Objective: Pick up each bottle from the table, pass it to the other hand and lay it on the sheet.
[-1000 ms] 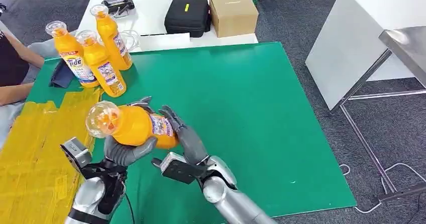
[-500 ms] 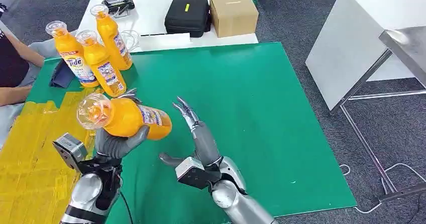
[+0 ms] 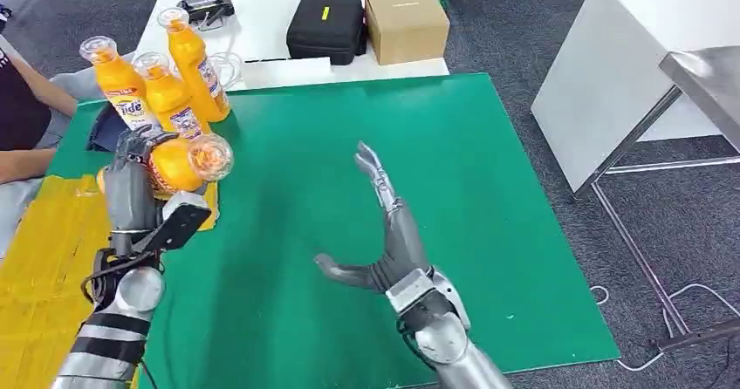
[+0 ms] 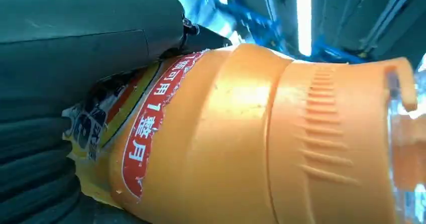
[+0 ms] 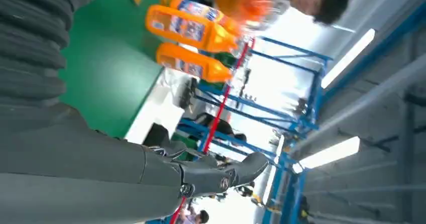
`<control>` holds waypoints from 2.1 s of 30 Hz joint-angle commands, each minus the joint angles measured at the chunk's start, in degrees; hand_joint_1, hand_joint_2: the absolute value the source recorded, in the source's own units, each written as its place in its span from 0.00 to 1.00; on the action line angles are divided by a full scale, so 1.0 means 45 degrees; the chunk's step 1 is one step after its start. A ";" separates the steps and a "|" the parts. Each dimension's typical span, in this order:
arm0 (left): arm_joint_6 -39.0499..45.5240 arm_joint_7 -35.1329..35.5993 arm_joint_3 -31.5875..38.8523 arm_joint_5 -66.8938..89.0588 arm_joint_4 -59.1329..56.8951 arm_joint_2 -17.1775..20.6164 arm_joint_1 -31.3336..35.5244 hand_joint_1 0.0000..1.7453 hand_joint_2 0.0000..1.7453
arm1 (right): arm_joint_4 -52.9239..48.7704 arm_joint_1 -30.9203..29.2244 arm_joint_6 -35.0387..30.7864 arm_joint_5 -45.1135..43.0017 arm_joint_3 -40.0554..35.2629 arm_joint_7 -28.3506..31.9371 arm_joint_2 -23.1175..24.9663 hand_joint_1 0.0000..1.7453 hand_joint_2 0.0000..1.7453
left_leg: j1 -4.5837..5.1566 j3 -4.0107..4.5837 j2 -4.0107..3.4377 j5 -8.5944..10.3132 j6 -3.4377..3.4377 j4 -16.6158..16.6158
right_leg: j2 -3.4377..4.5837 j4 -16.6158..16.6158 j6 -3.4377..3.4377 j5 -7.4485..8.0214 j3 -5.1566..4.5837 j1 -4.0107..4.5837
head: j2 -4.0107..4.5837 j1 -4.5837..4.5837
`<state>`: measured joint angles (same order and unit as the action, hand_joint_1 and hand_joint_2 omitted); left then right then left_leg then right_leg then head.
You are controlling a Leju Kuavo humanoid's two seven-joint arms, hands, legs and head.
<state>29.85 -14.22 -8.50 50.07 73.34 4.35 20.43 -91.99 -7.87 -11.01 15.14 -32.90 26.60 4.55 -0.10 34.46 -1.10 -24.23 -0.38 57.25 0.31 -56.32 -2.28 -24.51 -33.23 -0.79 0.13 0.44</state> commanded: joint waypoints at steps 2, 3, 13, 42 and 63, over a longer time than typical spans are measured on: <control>0.1381 0.1715 0.0228 0.5071 -0.6115 0.1619 0.1970 1.00 1.00 | -0.1434 0.0405 0.0172 -0.0758 0.1207 0.0315 -0.1106 0.00 1.00 | -0.0014 -0.0065 0.0031 -0.0011 0.0011 -0.0011 | -0.0018 0.0014 0.0026 -0.0012 0.0070 0.0014 | 0.0000 0.0000; 0.1370 0.1684 0.0252 0.5099 -0.6348 0.1642 0.1897 1.00 1.00 | -0.1448 0.0425 0.0170 -0.0796 0.1255 0.0314 -0.1115 0.00 1.00 | -0.0021 -0.0069 0.0038 -0.0012 0.0014 -0.0010 | -0.0022 0.0019 0.0029 -0.0012 0.0078 0.0021 | 0.0000 0.0000; 0.1642 0.1223 0.1305 0.4899 -0.8717 0.1135 0.1637 1.00 1.00 | -0.0997 0.0279 0.0380 -0.0946 0.1259 0.0150 -0.1038 0.00 1.00 | -0.0005 -0.0043 0.0017 -0.0008 0.0004 -0.0012 | -0.0008 0.0015 0.0013 -0.0007 0.0046 0.0006 | 0.0000 0.0000; -0.2274 -0.2668 0.3346 -0.3315 -0.4484 -0.0180 0.0381 0.00 1.00 | -0.0318 0.0426 0.0375 -0.0432 0.1491 -0.0125 -0.0757 0.00 1.00 | -0.0024 -0.0048 0.0039 -0.0023 0.0007 0.0008 | -0.0025 0.0015 0.0021 -0.0017 0.0068 0.0025 | 0.0000 0.0000; -0.7995 -0.1433 0.0236 -1.1287 0.4087 -0.1163 -0.6098 0.00 1.00 | -0.1874 0.4245 0.0702 -0.1823 0.3940 -0.0734 -0.0802 0.00 1.00 | 0.0001 -0.0055 0.0044 -0.0060 -0.0011 -0.0008 | -0.0030 0.0029 0.0014 -0.0027 0.0068 0.0004 | 0.0000 0.0000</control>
<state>-5.44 -21.14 -2.88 0.04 91.19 0.33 -2.65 -99.97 8.32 -7.58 7.24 -17.90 23.80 1.20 -0.04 34.44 -1.10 -24.42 -0.46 57.23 0.31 -56.25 -2.30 -24.55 -33.22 -0.83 0.13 0.44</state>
